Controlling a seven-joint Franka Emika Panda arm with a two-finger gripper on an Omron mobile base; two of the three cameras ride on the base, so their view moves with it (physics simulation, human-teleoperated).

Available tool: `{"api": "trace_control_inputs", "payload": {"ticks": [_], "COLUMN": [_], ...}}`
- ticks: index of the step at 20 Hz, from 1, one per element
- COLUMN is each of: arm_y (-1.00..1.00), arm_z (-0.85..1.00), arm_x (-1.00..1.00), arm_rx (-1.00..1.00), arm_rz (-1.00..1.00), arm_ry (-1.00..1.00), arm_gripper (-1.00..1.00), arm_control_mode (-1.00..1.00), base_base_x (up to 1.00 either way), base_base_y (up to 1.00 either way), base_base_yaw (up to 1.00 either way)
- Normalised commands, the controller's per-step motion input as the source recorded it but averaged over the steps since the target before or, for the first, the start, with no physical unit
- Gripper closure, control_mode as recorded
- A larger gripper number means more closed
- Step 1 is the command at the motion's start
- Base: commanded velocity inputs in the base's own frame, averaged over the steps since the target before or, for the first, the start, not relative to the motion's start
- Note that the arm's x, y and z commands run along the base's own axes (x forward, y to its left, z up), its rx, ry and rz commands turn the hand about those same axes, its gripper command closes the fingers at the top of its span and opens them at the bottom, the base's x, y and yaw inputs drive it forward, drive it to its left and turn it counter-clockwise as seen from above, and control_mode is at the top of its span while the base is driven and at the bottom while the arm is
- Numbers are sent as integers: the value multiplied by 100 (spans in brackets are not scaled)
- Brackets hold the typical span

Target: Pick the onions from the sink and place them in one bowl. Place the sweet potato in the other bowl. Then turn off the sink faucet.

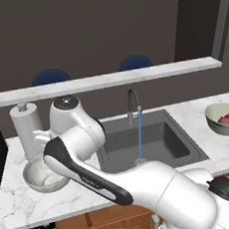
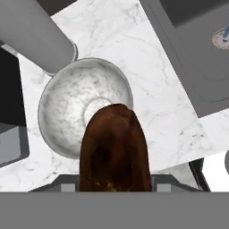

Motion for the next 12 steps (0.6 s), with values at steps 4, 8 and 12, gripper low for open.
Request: {"api": "trace_control_inputs", "payload": {"ticks": [4, 8, 12], "arm_y": [16, 9, 0], "arm_z": [-20, -17, -26], "arm_x": [20, 15, 4], "arm_rx": [-4, -4, -1], "arm_rz": [-2, -2, -3], "arm_ry": [0, -1, 0], "arm_gripper": [100, 100, 100], "arm_control_mode": [-100, -100, -100], "base_base_x": [0, 0, 0], "base_base_y": [0, 0, 0], "base_base_yaw": [0, 0, 0]}}
